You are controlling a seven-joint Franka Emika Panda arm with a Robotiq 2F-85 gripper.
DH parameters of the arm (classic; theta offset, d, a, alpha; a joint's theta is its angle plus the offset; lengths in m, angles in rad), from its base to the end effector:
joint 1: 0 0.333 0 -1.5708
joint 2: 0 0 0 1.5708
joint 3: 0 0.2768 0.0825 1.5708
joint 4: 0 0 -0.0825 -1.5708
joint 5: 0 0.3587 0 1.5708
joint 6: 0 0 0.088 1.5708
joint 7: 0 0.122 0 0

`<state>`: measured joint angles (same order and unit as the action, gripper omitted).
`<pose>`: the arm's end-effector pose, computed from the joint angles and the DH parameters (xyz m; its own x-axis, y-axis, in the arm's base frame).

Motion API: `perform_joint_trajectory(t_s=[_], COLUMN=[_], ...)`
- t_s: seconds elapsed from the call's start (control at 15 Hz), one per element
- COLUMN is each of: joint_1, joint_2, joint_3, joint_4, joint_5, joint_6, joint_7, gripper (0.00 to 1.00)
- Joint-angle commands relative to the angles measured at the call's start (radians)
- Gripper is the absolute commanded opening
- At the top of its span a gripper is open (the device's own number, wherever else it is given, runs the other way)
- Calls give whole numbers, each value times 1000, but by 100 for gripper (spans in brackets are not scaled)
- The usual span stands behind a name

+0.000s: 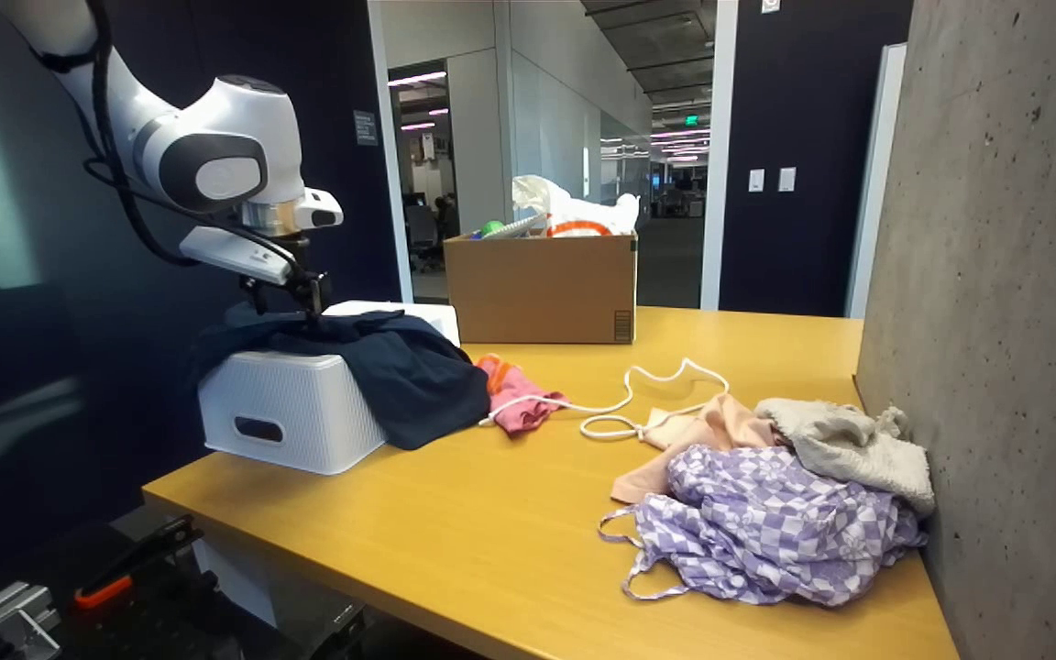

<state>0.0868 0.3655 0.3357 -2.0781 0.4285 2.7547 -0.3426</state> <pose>0.5452 0.2251 0.2588 0.9002 0.2770 0.3359 0.3767 -0.8825 -0.2817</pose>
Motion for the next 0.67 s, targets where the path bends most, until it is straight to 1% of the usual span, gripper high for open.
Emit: perform_joint_trajectory(t_s=[0.0,0.2,0.27,0.47,0.53,0.6], joint_1=[-30,-33,-34,-39,-35,-33], joint_2=[15,9,10,-2,-15,-33], joint_3=[44,60,61,63,56,51], joint_4=[26,25,24,17,11,5], joint_5=[11,14,14,18,7,3], joint_6=[11,10,9,0,-3,-9], joint_7=[-31,-32,-29,-23,-11,2], gripper=[58,36,27,5,0,0])
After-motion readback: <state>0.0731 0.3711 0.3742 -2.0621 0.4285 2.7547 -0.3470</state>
